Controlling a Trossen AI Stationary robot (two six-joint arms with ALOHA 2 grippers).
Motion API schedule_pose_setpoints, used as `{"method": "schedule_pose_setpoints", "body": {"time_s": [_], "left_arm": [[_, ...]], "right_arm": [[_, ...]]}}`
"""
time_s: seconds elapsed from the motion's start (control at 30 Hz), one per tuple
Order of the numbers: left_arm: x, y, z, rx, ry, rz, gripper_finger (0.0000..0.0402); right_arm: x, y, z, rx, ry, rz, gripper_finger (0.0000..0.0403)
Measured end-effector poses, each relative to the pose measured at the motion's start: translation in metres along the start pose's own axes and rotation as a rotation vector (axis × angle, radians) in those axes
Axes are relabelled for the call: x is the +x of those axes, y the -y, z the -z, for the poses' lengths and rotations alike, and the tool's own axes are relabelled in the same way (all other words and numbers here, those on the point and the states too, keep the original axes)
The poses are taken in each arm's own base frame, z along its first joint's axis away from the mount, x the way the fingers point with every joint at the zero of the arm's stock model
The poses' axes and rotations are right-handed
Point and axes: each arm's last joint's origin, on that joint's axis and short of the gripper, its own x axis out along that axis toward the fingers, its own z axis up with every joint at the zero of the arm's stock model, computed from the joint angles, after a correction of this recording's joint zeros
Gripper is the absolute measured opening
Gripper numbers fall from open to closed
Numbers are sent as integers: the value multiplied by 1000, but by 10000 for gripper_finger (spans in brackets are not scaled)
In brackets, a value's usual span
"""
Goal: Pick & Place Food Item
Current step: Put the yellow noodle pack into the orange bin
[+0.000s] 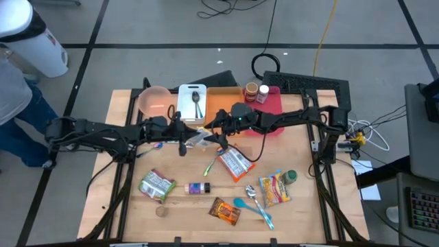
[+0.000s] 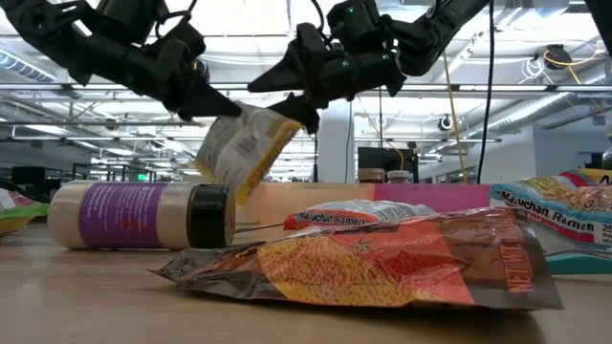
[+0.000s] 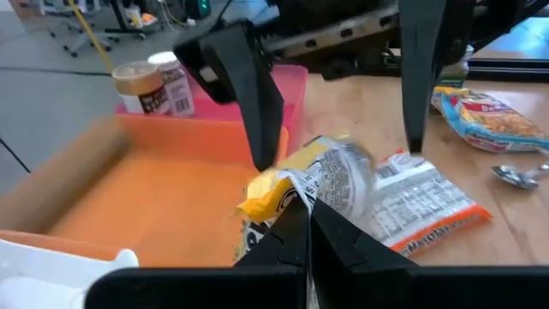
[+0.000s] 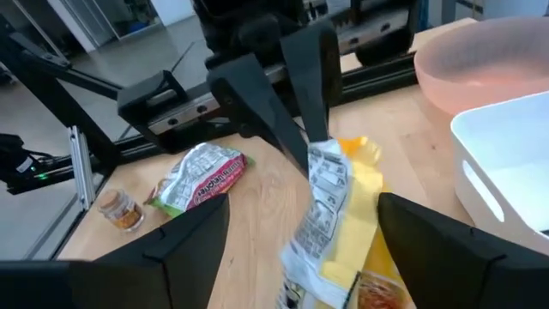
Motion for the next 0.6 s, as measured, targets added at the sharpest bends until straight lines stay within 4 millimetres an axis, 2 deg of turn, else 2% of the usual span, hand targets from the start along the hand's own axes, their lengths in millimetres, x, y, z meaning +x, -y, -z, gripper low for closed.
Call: {"method": "schedule_pose_setpoints", "body": {"time_s": [0.2,0.33,0.6], "left_arm": [[0,4,-1,23,1,-40,1],[0,5,-1,27,2,-47,2],[0,6,-1,33,2,-68,1]], "right_arm": [[0,1,3,9,-26,17,256],[0,3,3,-1,-11,92,231],[0,3,4,-3,-30,96,188]]}}
